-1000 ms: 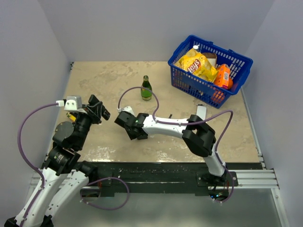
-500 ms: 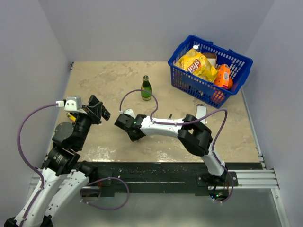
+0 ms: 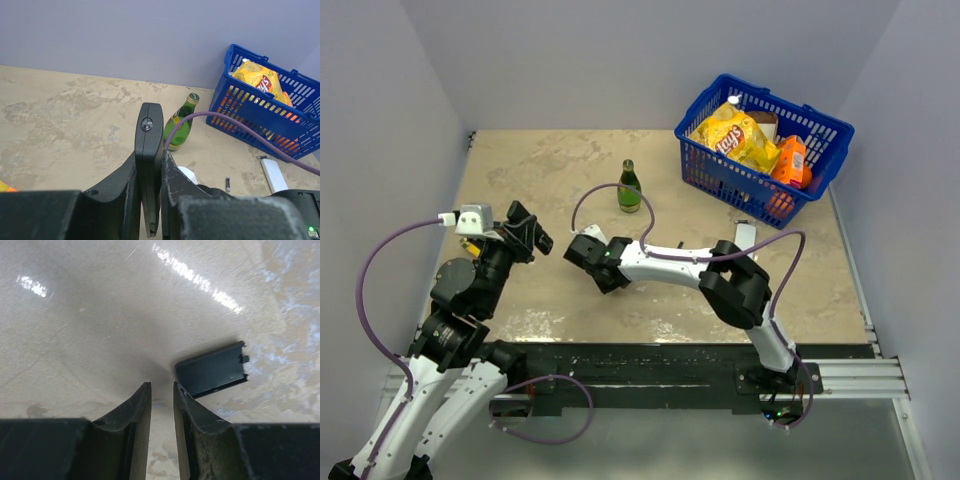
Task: Load the batteries into the remote control
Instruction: Pick up the battery cover at the center of the board.
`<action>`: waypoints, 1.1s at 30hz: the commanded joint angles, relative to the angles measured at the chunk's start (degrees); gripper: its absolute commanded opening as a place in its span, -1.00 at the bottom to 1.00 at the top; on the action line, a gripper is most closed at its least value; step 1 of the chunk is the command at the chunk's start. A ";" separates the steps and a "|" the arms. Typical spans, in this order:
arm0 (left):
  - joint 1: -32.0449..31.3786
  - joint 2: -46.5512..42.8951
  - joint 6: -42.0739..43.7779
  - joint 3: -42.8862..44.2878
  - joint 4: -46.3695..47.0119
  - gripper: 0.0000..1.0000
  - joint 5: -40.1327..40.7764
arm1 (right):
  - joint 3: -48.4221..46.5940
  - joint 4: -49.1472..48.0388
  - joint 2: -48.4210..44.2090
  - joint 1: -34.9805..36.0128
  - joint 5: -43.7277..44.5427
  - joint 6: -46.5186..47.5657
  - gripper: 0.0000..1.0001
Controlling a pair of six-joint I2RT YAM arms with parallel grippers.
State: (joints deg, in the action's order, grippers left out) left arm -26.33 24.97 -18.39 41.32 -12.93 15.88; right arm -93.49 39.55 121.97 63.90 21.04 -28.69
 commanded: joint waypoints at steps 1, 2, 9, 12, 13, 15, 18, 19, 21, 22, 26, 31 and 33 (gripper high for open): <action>-0.13 -0.45 0.81 -0.63 1.77 -1.00 0.29 | -2.83 1.58 -2.88 -1.76 1.90 3.46 -0.43; -0.22 -0.45 0.81 -0.63 1.77 -1.00 0.29 | -2.75 1.50 -2.97 -2.11 1.73 3.64 -0.42; -0.22 -0.27 0.90 -0.63 2.03 -1.00 0.20 | -2.40 1.41 -1.48 -3.52 -1.61 5.31 -0.42; -0.22 -0.19 0.90 -0.63 1.94 -1.00 0.20 | -2.40 1.14 -1.30 -3.61 -4.15 5.83 -0.41; -0.22 -0.19 0.82 -0.63 1.94 -1.00 0.20 | -2.31 1.06 -1.21 -3.61 -4.60 6.10 -0.42; -0.22 -0.10 0.99 -0.63 2.03 -1.00 0.20 | -2.31 1.14 -1.12 -3.61 -5.65 6.28 -0.42; -0.22 -0.01 0.99 -0.63 2.12 -1.00 0.20 | -1.96 0.97 -1.30 -3.61 -6.44 6.62 -0.42; -0.22 -0.10 0.99 -0.63 2.12 -1.00 0.20 | -1.87 1.05 -1.30 -3.61 -6.88 6.63 -0.42; -0.22 -0.10 0.99 -0.71 2.12 -1.00 0.20 | -1.78 1.06 -1.39 -3.69 -6.89 6.71 -0.42; -0.13 -0.10 0.99 -0.72 2.20 -1.00 0.12 | -1.69 1.06 -1.30 -3.69 -7.15 6.71 -0.43; -0.22 -0.10 0.99 -0.72 2.03 -1.00 0.20 | -0.90 1.23 -0.60 -4.22 -7.68 6.71 -0.43; -0.22 -0.10 0.99 -0.72 2.03 -1.00 0.12 | 0.15 1.32 0.11 -4.13 -7.15 6.54 -0.47; -0.22 -0.10 0.90 -0.72 2.03 -1.00 0.12 | 0.50 1.23 0.46 -4.13 -7.41 6.54 -0.49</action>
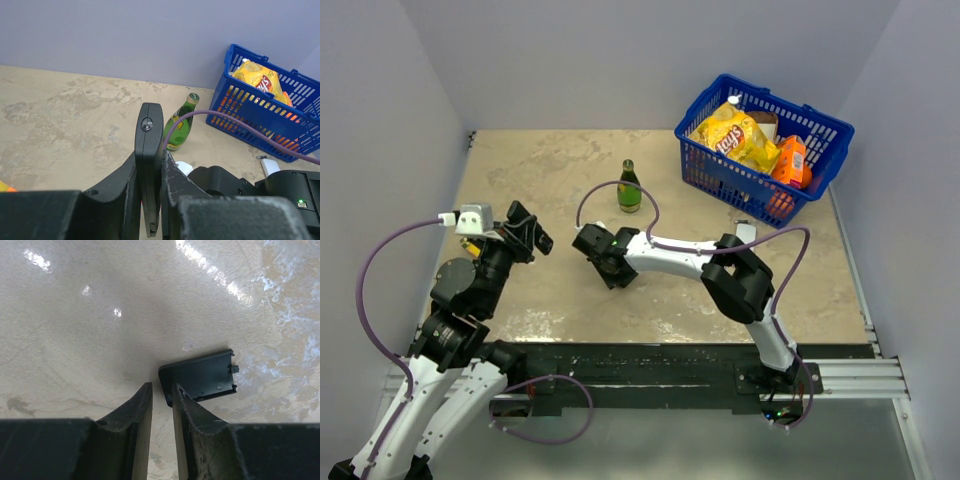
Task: Load the batteries into the remote control
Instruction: Pick up the battery cover at the center of the board.
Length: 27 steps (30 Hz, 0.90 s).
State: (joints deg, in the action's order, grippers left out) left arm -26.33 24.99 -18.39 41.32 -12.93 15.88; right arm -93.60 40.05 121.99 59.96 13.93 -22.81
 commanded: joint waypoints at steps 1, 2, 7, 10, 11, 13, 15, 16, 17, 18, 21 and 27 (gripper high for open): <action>-0.22 -0.12 0.90 -0.72 2.12 -1.00 0.03 | 0.70 0.82 0.52 -0.20 -0.31 0.83 -0.49; -0.22 -0.12 0.82 -0.72 2.03 -1.00 0.03 | 0.96 0.82 0.70 -0.20 -0.22 0.84 -0.50; -0.22 0.06 0.55 -0.80 2.12 -1.00 -0.50 | 1.23 0.73 1.58 -0.11 -1.45 1.45 -0.64; -0.22 0.23 0.20 -0.89 2.29 -1.00 -1.02 | 1.14 0.82 2.19 -0.20 -2.76 2.24 -0.77; -0.22 0.41 0.11 -0.89 2.38 -1.00 -1.03 | 0.97 0.90 2.37 -0.20 -2.95 2.50 -0.89; -0.22 0.58 -0.32 -0.89 2.29 -1.00 -1.46 | 0.79 0.99 2.11 -0.20 -3.73 2.77 -1.00; -0.22 0.76 -0.85 -0.89 2.47 -1.00 -2.42 | 1.40 -0.23 0.19 -0.20 -4.26 2.77 -1.00; -0.13 0.93 -1.55 -0.98 2.82 -1.00 -2.69 | 1.84 -0.93 -0.96 -0.20 -4.44 2.77 -1.00; -0.13 1.28 -1.91 -1.15 2.99 -1.00 -3.04 | 2.89 -1.55 -1.93 -0.29 -4.79 2.77 -1.00; -0.13 1.46 -2.26 -1.15 3.17 -1.00 -3.57 | 3.33 -2.60 -3.07 -0.29 -4.71 2.77 -1.00; -0.13 2.16 -3.93 -1.42 4.31 -1.00 -4.45 | 5.79 -5.32 -8.60 -0.55 -4.44 2.24 -1.00; -0.13 3.83 -10.16 -3.52 7.91 -1.00 -6.38 | 12.91 -13.92 -21.52 -1.78 -7.16 0.58 -1.00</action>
State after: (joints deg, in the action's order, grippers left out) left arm -26.33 27.83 -23.38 39.44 -10.39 11.57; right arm -83.18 34.83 110.50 59.20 9.08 -20.86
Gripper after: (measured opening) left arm 0.191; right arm 0.007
